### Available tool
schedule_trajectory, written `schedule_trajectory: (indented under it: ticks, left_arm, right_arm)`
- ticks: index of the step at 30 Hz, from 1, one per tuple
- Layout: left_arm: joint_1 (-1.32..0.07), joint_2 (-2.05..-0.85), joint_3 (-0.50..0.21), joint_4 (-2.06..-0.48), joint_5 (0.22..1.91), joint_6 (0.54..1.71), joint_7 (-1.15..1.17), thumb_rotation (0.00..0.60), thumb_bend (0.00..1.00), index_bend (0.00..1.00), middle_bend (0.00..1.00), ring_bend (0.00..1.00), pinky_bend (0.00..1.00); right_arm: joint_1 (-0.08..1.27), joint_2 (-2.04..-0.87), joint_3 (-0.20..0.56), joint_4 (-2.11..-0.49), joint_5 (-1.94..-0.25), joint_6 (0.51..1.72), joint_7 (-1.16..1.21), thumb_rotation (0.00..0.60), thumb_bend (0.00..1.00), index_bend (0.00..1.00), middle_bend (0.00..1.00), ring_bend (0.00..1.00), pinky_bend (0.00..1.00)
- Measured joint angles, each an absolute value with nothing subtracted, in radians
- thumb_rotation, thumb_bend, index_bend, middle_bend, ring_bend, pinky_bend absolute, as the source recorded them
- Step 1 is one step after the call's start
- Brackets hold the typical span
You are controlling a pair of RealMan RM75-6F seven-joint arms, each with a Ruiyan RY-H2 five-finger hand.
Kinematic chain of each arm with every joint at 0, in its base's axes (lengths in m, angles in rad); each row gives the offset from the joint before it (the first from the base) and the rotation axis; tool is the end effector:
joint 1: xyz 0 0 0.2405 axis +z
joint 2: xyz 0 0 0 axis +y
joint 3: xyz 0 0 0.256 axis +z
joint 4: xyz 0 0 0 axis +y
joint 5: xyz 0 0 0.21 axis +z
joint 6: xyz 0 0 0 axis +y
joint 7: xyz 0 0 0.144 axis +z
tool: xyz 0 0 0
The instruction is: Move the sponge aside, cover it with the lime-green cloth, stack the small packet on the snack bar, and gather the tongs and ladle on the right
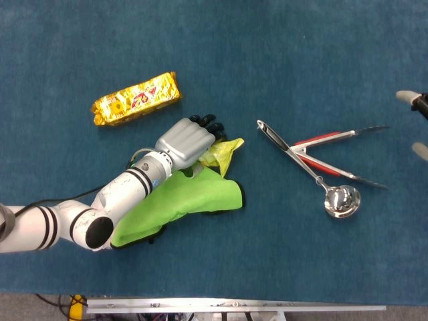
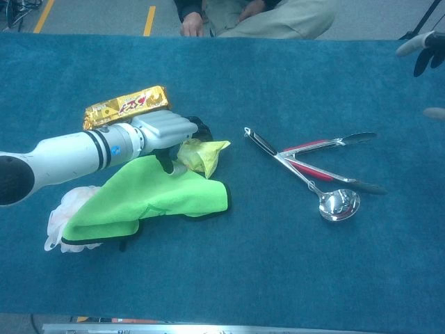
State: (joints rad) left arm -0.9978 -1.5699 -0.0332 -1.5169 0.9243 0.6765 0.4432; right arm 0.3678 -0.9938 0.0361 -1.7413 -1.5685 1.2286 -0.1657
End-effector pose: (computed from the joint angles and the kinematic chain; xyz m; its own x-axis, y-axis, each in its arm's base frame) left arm -0.1084 0.3202 -0.0755 0.6457 0.4772 0.5961 0.7332 -0.6057 -0.3092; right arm -0.2412 -0.2481 0.1472 0.5961 -0.0887 0.7980 -0.7679 -0.3533 0.5344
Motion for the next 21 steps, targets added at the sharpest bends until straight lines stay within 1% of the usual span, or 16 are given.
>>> schedule_trajectory:
  ticks: [3, 6, 10, 12, 15, 21]
  left_arm:
    - [-1.0, -1.58, -0.03, -1.514, 0.917, 0.692, 0.45, 0.6, 0.36, 0.31, 0.21, 0.1, 0.15]
    - [-0.999, -1.592, -0.027, -1.515, 0.911, 0.709, 0.455, 0.6, 0.36, 0.35, 0.26, 0.14, 0.15]
    - [-0.995, -1.601, -0.029, -1.518, 0.911, 0.728, 0.452, 0.6, 0.36, 0.42, 0.37, 0.23, 0.16]
    - [-0.993, -1.6, -0.033, -1.525, 0.91, 0.735, 0.444, 0.6, 0.36, 0.44, 0.4, 0.25, 0.16]
    - [-0.989, -1.584, -0.04, -1.539, 0.906, 0.736, 0.428, 0.6, 0.36, 0.46, 0.42, 0.26, 0.16]
    - [-0.978, -1.534, -0.057, -1.579, 0.905, 0.747, 0.391, 0.6, 0.36, 0.46, 0.42, 0.26, 0.16]
  right_arm:
    - [0.366, -0.994, 0.038, -1.739, -1.569, 1.231, -0.16, 0.6, 0.15, 0.23, 0.42, 0.37, 0.58]
    - [0.365, -0.994, 0.04, -1.739, -1.568, 1.234, -0.152, 0.6, 0.15, 0.23, 0.42, 0.37, 0.58]
    - [0.362, -0.995, 0.043, -1.737, -1.567, 1.241, -0.146, 0.6, 0.15, 0.23, 0.42, 0.37, 0.58]
    - [0.36, -0.994, 0.044, -1.738, -1.567, 1.243, -0.143, 0.6, 0.15, 0.23, 0.42, 0.37, 0.58]
    - [0.357, -0.993, 0.045, -1.738, -1.566, 1.246, -0.14, 0.6, 0.15, 0.23, 0.42, 0.37, 0.58]
    - [0.357, -0.994, 0.048, -1.743, -1.571, 1.249, -0.138, 0.6, 0.15, 0.23, 0.42, 0.37, 0.58]
